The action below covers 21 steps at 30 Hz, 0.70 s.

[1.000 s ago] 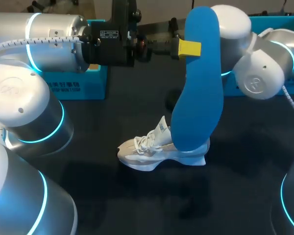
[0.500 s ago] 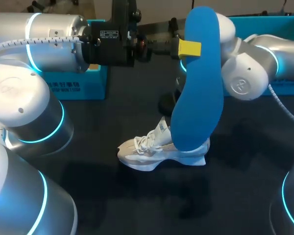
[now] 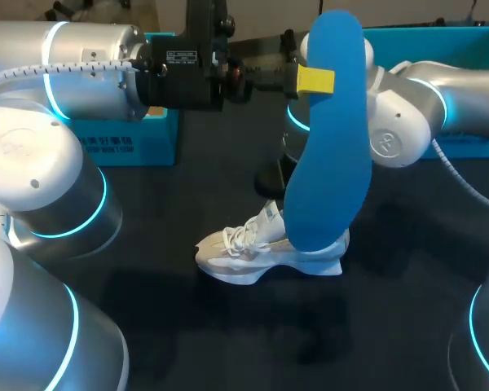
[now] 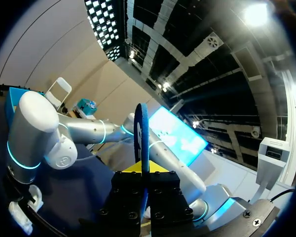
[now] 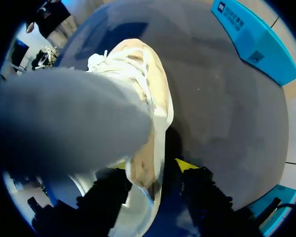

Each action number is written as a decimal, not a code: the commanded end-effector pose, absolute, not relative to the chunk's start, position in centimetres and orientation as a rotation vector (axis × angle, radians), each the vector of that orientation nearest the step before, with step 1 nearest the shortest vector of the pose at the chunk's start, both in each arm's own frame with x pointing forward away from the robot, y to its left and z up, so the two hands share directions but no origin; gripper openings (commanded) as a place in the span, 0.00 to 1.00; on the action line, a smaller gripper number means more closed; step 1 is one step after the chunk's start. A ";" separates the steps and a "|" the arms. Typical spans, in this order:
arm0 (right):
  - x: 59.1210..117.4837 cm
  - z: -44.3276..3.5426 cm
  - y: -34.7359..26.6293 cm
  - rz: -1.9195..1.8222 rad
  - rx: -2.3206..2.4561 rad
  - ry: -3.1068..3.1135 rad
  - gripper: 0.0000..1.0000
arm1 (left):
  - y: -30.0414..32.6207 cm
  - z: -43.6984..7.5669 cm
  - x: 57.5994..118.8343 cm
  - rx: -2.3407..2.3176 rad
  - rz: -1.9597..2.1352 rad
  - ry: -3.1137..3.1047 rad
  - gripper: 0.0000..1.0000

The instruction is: Take the shoe out of the shoebox, open the shoe tongue, remove and reinsert the insole, then place the shoe into the shoebox

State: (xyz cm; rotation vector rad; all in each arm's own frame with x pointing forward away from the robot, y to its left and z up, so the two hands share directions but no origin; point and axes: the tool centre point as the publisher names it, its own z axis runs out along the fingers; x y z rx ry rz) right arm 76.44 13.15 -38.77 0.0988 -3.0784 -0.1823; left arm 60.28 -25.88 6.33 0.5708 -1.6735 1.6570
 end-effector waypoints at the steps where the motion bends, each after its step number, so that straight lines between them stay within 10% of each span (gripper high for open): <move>1: 76.2 -38.9 13.3 -0.169 0.092 -3.073 0.19 | -25.8 6.2 60.2 0.571 1.658 -1.673 0.00; 3: 76.1 -38.9 13.2 -0.169 0.081 -3.071 0.00 | -25.8 6.2 60.2 0.571 1.658 -1.673 0.00; 21: 77.4 -36.4 13.2 -0.280 -0.365 -2.932 0.00 | -25.8 6.2 60.2 0.571 1.658 -1.673 0.00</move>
